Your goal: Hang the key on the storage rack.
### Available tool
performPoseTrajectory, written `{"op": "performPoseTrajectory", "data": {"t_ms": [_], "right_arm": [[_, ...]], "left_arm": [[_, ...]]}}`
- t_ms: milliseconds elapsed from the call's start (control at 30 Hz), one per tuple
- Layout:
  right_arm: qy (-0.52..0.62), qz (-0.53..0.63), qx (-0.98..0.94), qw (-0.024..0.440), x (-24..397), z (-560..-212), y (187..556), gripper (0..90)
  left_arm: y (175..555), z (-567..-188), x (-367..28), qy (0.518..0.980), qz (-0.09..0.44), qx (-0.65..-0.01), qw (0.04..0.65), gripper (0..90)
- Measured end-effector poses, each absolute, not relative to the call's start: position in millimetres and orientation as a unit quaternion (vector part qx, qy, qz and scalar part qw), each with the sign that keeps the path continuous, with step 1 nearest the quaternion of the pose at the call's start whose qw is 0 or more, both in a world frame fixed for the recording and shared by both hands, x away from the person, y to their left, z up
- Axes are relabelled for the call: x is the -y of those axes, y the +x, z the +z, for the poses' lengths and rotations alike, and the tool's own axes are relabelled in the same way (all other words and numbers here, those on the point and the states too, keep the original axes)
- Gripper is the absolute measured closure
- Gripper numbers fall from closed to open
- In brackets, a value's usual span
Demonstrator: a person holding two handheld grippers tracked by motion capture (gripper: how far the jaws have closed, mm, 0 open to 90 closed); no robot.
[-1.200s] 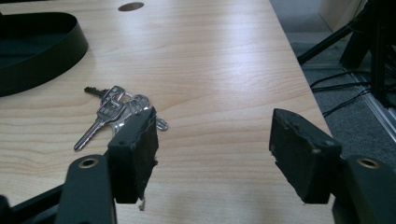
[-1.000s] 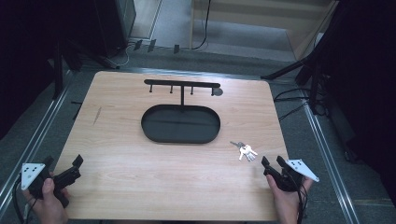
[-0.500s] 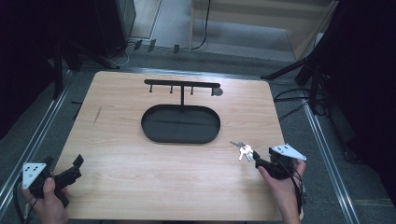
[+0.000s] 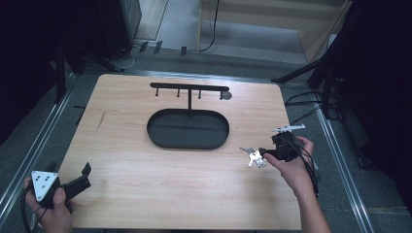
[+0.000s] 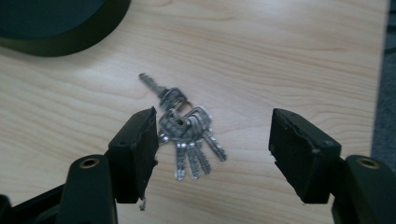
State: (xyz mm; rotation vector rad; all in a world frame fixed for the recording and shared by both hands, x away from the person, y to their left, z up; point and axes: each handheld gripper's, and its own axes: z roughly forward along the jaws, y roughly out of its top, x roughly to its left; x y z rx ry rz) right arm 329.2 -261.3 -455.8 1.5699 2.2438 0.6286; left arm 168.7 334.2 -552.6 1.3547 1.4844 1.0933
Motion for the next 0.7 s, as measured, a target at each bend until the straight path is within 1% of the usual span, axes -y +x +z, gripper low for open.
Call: {"op": "performPoseTrajectory", "data": {"t_ms": [33,100,133,167,200,233,267,300,400,500,533,633,667,700], "right_arm": [[0.546,0.205,-0.797,0.156,257,-453,334,32.1],[0.540,0.182,-0.805,0.164,250,-450,339,31.5],[0.542,0.175,-0.805,0.163,248,-449,342,30.2],[0.542,0.175,-0.805,0.163,248,-449,342,30.2],[0.548,0.171,-0.805,0.149,245,-448,347,28.8],[0.548,0.171,-0.805,0.149,245,-448,347,28.8],[0.550,0.158,-0.810,0.129,243,-451,352,26.2],[0.550,0.158,-0.810,0.129,243,-451,352,26.2],[0.549,0.123,-0.820,0.102,241,-460,360,21.2],[0.550,0.102,-0.824,0.089,238,-467,364,19.4],[0.556,0.092,-0.822,0.075,237,-472,367,18.4],[0.558,0.085,-0.823,0.068,235,-478,370,17.0],[0.555,0.078,-0.826,0.068,232,-484,372,14.2],[0.555,0.078,-0.826,0.068,232,-484,372,14.2]], "left_arm": [[169,-553,-334,0.539,0.435,-0.591,0.414,0.4],[168,-552,-335,0.531,0.436,-0.601,0.408,0.4],[168,-553,-336,0.519,0.438,-0.610,0.408,0.4],[168,-553,-336,0.519,0.438,-0.610,0.408,0.4],[168,-553,-336,0.516,0.441,-0.613,0.404,0.4],[168,-553,-336,0.516,0.441,-0.613,0.404,0.4],[167,-553,-337,0.517,0.441,-0.610,0.407,0.4],[167,-553,-337,0.517,0.441,-0.610,0.407,0.4],[166,-553,-337,0.517,0.444,-0.608,0.407,0.4],[166,-553,-335,0.520,0.445,-0.606,0.405,0.4],[167,-553,-335,0.528,0.442,-0.601,0.406,0.4],[167,-552,-335,0.534,0.435,-0.598,0.409,0.4],[168,-552,-335,0.538,0.433,-0.598,0.407,0.4],[168,-552,-335,0.538,0.433,-0.598,0.407,0.4]]}}
